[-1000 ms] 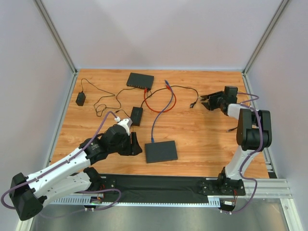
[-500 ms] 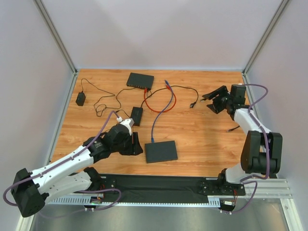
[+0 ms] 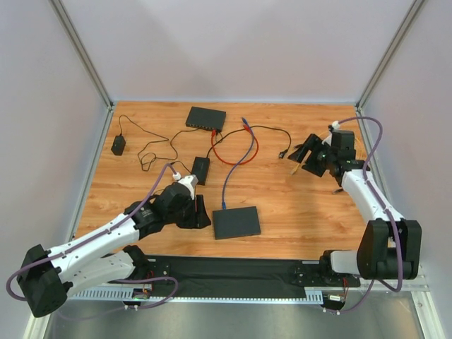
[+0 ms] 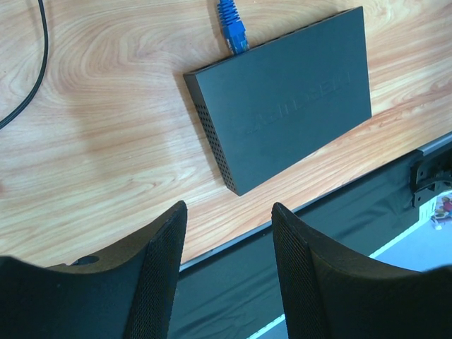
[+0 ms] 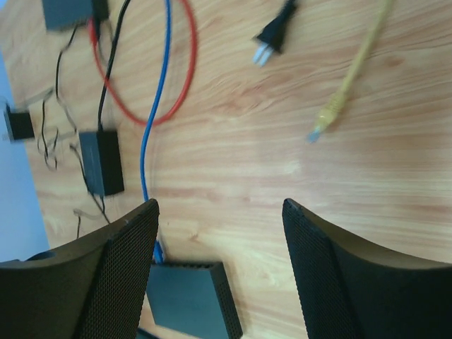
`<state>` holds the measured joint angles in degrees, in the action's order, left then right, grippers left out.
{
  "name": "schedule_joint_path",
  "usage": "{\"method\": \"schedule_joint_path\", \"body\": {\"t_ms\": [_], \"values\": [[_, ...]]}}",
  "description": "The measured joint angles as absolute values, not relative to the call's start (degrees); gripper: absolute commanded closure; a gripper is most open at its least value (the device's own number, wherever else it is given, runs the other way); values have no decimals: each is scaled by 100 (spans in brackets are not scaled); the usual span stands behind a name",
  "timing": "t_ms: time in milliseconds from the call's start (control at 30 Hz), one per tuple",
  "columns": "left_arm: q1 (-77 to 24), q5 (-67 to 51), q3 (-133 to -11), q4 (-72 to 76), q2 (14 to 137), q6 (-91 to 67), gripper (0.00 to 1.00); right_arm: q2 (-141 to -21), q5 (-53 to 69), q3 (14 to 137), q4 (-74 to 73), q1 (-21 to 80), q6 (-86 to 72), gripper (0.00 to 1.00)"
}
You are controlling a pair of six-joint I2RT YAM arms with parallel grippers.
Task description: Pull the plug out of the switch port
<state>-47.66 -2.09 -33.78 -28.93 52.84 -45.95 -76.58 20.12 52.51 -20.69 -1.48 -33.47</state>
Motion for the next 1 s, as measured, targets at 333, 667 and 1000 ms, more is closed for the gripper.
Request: {"method": "schedule_joint_path", "body": {"t_ms": [333,667,1000], "values": [[-4766,-344,-3109,-2394,5352,-4882,41,-8073,3201,4934,-1433,1885,-2991,38],[-4766,-790,-2803,-1511,6005,-5347,43,-10088,4261,5155,-731,2904,-2954,46],[-4766,-869,-2670,-1208,6158,-5544,42,-10116,3927,5096,-687,2917,-2773,41]]}}
